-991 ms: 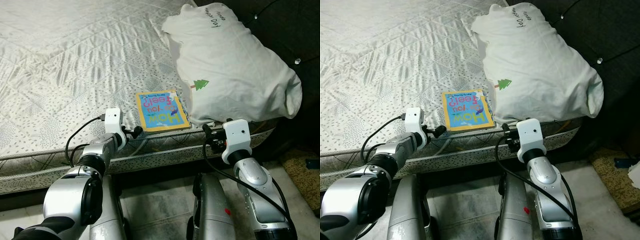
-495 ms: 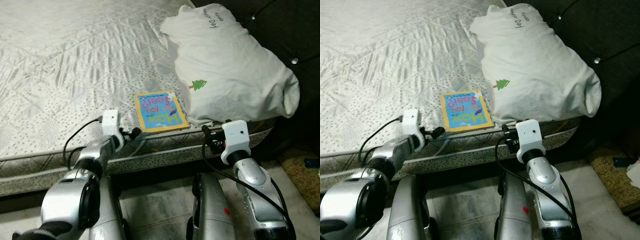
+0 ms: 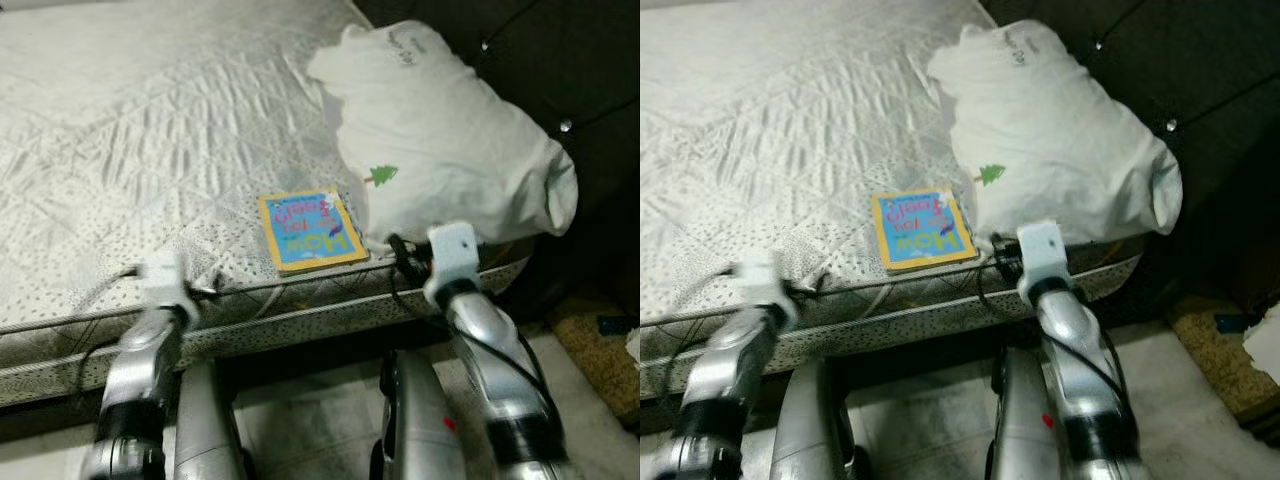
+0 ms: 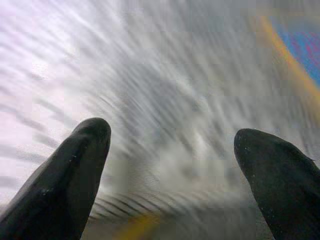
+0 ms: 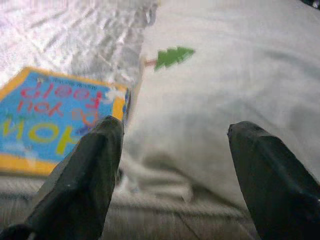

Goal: Clean up the room

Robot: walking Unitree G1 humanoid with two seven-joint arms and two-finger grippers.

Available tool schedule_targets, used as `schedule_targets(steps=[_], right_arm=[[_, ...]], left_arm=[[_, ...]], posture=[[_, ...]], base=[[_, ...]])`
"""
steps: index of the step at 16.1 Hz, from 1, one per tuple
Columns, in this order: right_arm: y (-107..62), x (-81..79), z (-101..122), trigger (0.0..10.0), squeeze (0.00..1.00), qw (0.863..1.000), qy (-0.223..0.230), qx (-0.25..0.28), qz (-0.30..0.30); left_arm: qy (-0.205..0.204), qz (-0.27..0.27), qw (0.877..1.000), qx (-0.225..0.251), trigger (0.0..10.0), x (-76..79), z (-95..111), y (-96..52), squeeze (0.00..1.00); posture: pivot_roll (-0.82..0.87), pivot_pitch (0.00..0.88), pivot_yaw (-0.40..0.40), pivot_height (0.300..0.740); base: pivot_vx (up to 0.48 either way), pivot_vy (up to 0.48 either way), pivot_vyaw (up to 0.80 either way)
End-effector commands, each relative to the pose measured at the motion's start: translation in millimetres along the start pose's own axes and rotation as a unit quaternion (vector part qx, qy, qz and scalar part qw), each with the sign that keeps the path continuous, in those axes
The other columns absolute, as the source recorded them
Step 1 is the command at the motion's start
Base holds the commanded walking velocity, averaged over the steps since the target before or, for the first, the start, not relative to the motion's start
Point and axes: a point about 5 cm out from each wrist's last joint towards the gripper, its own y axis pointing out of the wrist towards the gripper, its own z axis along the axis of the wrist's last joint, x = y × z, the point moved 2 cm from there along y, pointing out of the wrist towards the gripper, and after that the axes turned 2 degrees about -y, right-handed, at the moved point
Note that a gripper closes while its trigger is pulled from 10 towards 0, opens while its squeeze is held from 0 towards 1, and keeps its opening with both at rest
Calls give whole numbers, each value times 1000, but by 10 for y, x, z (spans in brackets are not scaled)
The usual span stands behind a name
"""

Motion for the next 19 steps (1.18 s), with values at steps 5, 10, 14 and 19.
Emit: schedule_targets(steps=[5,10,14,19], right_arm=[[371,-148,205,10000,0,999,40,36,-1],[622,-188,413,10000,0,993,94,62,-18],[674,-211,510,10000,0,990,107,85,-35],[622,-255,466,10000,0,989,107,95,-33]], left_arm=[[57,88,979,175,10000,17,577,-270,0],[115,79,958,250,10000,65,916,-281,0],[99,104,960,242,10000,50,832,-246,0],[76,60,969,226,10000,131,763,-224,0]], posture=[[95,0,-23,506],[145,0,-35,506],[113,0,-22,536],[93,0,5,590]], base=[[0,0,0],[0,0,-105],[0,0,-234],[0,0,0]])
